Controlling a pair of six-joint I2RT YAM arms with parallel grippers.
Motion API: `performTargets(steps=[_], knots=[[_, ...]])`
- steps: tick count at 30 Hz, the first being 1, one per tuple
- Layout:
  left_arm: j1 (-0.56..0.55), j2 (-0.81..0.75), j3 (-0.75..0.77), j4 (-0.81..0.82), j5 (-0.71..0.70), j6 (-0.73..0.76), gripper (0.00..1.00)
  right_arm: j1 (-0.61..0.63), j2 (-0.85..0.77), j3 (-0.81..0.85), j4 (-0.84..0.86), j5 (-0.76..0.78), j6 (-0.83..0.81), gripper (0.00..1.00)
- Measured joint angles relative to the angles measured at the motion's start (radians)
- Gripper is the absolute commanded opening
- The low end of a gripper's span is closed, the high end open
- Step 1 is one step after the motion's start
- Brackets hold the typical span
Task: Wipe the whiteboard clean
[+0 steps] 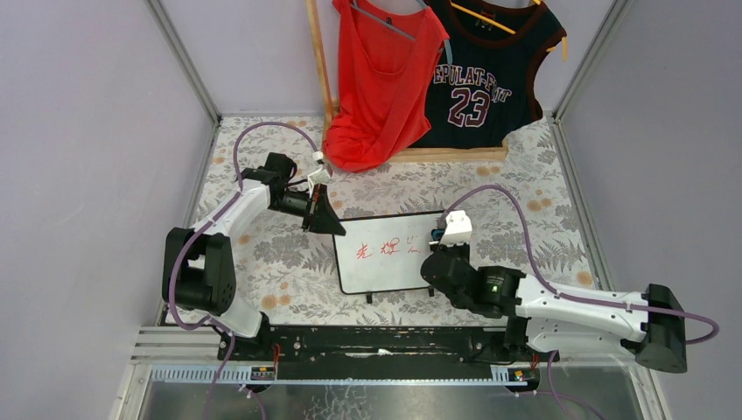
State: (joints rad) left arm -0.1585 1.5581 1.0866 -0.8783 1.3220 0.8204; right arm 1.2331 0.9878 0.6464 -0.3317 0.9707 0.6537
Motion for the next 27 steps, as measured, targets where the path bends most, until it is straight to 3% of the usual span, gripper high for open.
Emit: performTargets(steps=[7, 27], knots=[[0.000, 0.002, 0.005, -0.024, 0.006, 0.032, 0.00, -0.016, -0.047, -0.035, -0.032, 0.033, -0.006, 0.00], [-0.002, 0.002, 0.014, -0.073, -0.003, 0.047, 0.00, -0.016, 0.104, -0.021, 0.095, 0.013, -0.083, 0.00]])
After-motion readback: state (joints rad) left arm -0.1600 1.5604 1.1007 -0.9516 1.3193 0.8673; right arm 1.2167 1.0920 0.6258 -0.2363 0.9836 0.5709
